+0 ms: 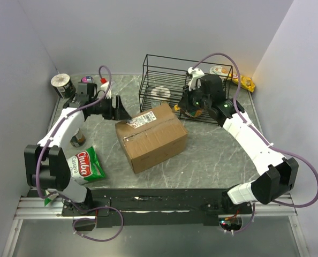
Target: Unpack the express box
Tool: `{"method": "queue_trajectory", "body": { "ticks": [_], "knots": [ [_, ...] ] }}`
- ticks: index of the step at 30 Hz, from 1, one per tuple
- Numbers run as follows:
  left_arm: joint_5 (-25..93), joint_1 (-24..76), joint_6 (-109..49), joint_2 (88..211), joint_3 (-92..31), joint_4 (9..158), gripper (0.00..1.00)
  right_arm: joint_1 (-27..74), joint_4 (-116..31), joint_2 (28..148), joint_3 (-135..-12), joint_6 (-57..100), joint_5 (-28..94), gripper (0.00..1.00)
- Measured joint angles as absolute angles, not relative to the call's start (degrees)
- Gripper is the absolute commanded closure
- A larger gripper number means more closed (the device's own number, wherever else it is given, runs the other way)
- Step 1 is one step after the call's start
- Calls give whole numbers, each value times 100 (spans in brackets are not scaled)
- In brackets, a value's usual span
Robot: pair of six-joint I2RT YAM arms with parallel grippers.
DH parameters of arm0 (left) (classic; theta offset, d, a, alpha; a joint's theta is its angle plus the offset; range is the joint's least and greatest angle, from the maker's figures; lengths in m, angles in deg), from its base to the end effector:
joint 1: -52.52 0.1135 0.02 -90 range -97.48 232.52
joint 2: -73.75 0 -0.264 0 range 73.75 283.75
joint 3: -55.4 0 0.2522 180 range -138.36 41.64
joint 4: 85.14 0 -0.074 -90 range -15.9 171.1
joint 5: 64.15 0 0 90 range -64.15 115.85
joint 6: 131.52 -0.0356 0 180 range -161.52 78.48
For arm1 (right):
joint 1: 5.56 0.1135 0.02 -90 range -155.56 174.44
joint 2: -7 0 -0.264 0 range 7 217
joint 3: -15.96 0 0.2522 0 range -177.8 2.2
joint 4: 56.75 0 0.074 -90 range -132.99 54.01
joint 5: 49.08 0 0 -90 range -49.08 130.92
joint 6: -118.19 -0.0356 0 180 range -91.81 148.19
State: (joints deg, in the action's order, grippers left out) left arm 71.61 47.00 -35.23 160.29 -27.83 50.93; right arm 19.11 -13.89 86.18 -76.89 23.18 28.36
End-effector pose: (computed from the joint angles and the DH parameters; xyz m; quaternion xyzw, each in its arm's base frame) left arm 0.3190 -0.0565 0.2899 0.1360 0.8589 -0.3947 0.2968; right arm 0.2789 0.1366 0.3794 -0.2009 0.8353 0.2200 0.4621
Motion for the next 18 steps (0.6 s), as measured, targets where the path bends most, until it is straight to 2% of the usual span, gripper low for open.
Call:
{"method": "queue_trajectory", "body": {
  "ticks": [6,11,16,17,18],
  "knots": [
    [7355,4261,-3611,16973,-3988,5180,16,1970,-1424,8692,-7737,2468,2792,100],
    [7366,3732,-3513,17721,-4471,5301,20,1970,-1435,8684,-7722,2519,2772,100],
    [7652,3562,-3073,17950,-4460,5447,29,1970,-1518,8629,-7625,2554,2772,100],
    [7672,3562,-2990,17950,-4438,5478,32,1970,-1529,8618,-7608,2556,2770,100],
    [7716,3562,-2927,17957,-4407,5528,41,1970,-1535,8612,-7599,2556,2768,100]
  ]
}}
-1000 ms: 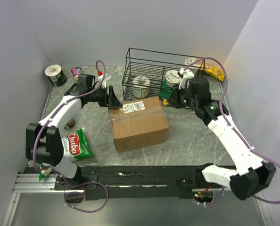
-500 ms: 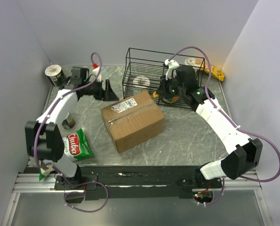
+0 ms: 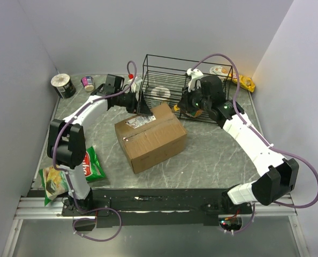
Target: Unpack the express box
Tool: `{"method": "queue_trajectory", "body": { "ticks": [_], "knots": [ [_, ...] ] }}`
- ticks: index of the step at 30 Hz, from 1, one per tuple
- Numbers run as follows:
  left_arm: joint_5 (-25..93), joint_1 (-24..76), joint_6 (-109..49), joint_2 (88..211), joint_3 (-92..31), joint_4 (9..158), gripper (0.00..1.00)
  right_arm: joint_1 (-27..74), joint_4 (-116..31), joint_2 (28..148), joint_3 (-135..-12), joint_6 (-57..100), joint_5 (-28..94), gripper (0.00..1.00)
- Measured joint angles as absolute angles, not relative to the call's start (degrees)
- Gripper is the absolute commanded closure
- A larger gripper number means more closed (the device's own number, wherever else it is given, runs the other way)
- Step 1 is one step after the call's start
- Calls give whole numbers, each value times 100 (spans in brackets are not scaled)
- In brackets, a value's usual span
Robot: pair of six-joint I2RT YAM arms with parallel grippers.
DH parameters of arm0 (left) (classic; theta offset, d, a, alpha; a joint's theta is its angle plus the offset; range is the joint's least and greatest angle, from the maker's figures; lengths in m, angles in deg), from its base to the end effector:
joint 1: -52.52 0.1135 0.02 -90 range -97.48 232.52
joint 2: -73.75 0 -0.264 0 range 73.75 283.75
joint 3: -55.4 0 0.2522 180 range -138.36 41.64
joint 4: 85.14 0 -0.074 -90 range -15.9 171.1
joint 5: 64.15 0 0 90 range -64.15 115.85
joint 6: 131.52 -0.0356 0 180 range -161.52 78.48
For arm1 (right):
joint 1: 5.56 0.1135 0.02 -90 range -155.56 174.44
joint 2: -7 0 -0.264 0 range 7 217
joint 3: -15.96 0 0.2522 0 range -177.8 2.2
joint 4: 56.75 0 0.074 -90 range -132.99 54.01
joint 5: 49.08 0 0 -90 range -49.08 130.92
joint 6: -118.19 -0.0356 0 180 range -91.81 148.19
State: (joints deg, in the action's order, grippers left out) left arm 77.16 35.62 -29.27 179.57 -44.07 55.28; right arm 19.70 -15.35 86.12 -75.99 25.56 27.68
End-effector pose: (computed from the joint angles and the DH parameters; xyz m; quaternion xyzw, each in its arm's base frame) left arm 0.3838 -0.1457 0.2704 0.1962 0.8283 -0.4735 0.2263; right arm 0.2782 0.1403 0.3768 -0.2253 0.8258 0.2185 0.4685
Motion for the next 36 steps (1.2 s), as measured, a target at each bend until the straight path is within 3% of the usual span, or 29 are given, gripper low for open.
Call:
{"method": "queue_trajectory", "body": {
  "ticks": [6,18,27,28,29,31,32,36],
  "knots": [
    [7875,3583,-2599,17961,-4313,5810,59,1970,-1614,8524,-7472,2558,2779,100],
    [8000,3483,-2400,17824,-4106,6055,76,1970,-1441,7672,-6793,2342,2797,100],
    [7987,3489,-2428,17778,-4099,6070,93,1965,-1437,7711,-6821,2315,2801,100],
    [7948,3500,-2450,17754,-4097,6063,92,1963,-1430,7759,-6878,2322,2797,100],
    [7908,3516,-2477,17730,-4093,6057,84,1963,-1428,7822,-6930,2331,2781,100],
    [7814,3588,-2560,17640,-4038,6033,57,1963,-1426,8000,-7094,2335,2753,100],
    [7775,3634,-2601,17577,-4007,5987,38,1965,-1428,8104,-7162,2337,2727,100],
    [7543,3824,-2907,17371,-3894,5663,22,1996,-1456,8605,-7595,2333,2576,100]
  ]
}}
